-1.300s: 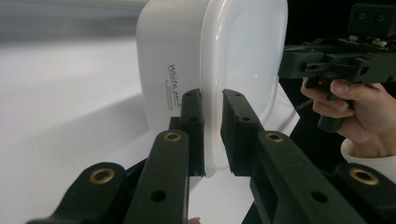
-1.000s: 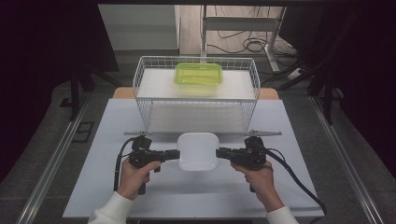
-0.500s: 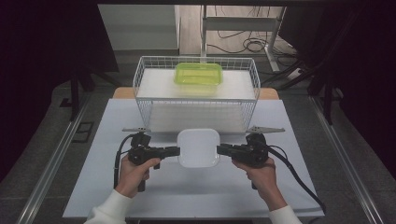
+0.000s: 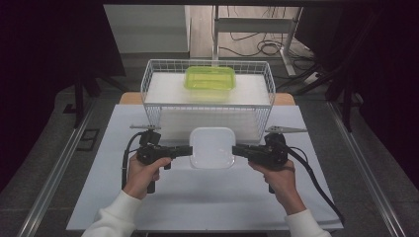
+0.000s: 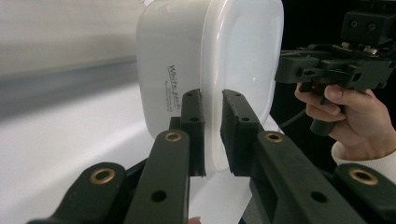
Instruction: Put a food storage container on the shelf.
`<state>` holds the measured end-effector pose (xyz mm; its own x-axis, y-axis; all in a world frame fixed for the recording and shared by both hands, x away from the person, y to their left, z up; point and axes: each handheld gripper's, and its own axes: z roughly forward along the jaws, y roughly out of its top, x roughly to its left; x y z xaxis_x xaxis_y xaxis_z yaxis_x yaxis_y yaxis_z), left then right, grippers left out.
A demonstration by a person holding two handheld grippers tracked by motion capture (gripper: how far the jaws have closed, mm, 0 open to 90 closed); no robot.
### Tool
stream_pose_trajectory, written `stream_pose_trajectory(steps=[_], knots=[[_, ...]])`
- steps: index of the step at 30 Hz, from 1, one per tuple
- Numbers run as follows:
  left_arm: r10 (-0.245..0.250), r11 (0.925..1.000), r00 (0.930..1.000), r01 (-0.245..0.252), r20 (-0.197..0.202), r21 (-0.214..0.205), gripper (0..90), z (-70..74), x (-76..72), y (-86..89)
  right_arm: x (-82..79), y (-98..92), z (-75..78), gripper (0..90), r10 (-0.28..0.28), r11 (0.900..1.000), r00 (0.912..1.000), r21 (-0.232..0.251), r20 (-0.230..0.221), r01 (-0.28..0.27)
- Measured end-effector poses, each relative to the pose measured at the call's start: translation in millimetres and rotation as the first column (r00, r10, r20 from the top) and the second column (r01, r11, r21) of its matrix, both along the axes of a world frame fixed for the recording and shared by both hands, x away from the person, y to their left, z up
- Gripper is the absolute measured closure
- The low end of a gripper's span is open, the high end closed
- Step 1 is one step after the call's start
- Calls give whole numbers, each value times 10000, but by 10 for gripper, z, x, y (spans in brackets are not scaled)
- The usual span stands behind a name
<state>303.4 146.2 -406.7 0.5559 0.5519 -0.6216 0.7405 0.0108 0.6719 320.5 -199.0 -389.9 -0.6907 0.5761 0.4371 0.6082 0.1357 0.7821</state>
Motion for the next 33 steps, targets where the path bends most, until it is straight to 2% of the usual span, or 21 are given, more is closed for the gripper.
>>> stream_pose_trajectory(steps=[7,14,20,24,33], knots=[[44,10000,9998,-45,191,53,796,148,58,11,54,10,131,752,5,9999,9998,140,200,-8],[8,10000,9995,-6,314,-64,796,315,119,27,96,7,289,753,1,9995,9991,325,414,-15],[84,9999,9980,-90,625,94,794,468,149,29,125,22,430,754,-35,9994,9980,336,634,13],[70,10000,9972,-72,751,23,794,543,169,45,141,20,502,756,2,9987,9968,515,801,-43],[115,9999,9952,-121,976,55,793,706,249,80,196,63,659,756,-45,9989,9946,478,1037,-4]])
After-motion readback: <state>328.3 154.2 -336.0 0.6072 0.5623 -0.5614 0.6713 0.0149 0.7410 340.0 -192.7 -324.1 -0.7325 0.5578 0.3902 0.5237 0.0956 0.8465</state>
